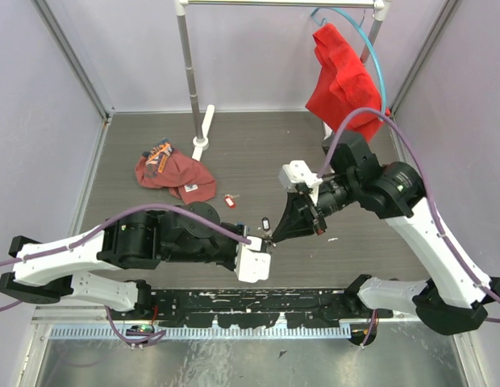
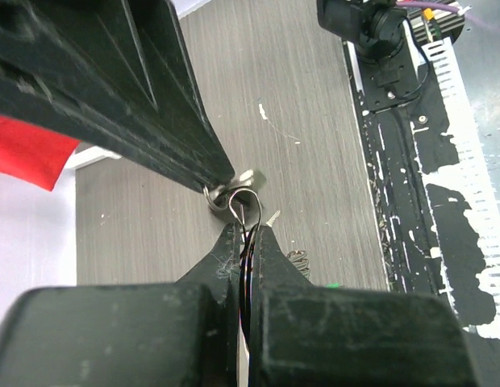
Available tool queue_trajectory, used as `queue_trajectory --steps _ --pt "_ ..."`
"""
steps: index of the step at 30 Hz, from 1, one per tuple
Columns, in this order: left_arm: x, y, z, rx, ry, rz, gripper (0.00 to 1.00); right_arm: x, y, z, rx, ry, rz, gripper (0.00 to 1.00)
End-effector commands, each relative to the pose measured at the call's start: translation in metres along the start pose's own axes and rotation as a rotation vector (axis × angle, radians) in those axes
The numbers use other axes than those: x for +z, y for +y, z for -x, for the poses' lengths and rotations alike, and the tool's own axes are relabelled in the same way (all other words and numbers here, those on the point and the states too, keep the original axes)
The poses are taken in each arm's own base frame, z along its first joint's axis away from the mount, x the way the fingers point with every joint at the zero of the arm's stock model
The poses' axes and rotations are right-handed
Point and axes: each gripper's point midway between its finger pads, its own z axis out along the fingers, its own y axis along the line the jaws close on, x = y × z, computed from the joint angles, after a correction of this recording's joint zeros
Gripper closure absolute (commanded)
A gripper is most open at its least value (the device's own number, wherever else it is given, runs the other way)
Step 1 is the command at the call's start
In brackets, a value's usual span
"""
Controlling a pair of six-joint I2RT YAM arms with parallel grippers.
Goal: Put the keys on the keyring
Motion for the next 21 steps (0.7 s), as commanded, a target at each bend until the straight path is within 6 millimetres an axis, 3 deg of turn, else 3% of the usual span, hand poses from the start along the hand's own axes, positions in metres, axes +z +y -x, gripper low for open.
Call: queue_trajectory --steps 1,5,9,15,21 --pt "-0.015 0.025 0.006 0.005 -0.012 0.11 1.0 -0.013 0.002 0.023 -0.035 -0.034 -0.152 0.99" --pt "-0.019 0.031 -0.002 0.006 0.007 0.162 1.0 -0.028 -0.025 0.022 0.006 -0.024 -0.38 0.99" --pt "-0.02 0.058 -0.021 0.042 0.084 0.347 1.0 -0.043 -0.046 0.024 0.112 -0.06 -0.57 0.99" --pt "-0.015 0.093 -0.048 0.248 0.236 0.641 1.0 -0.05 -0.055 0.024 0.252 -0.102 -0.663 0.99" --pt "-0.018 0.108 -0.04 0.481 0.185 0.903 1.0 -0.049 -0.067 0.009 0.357 -0.07 -0.708 0.99"
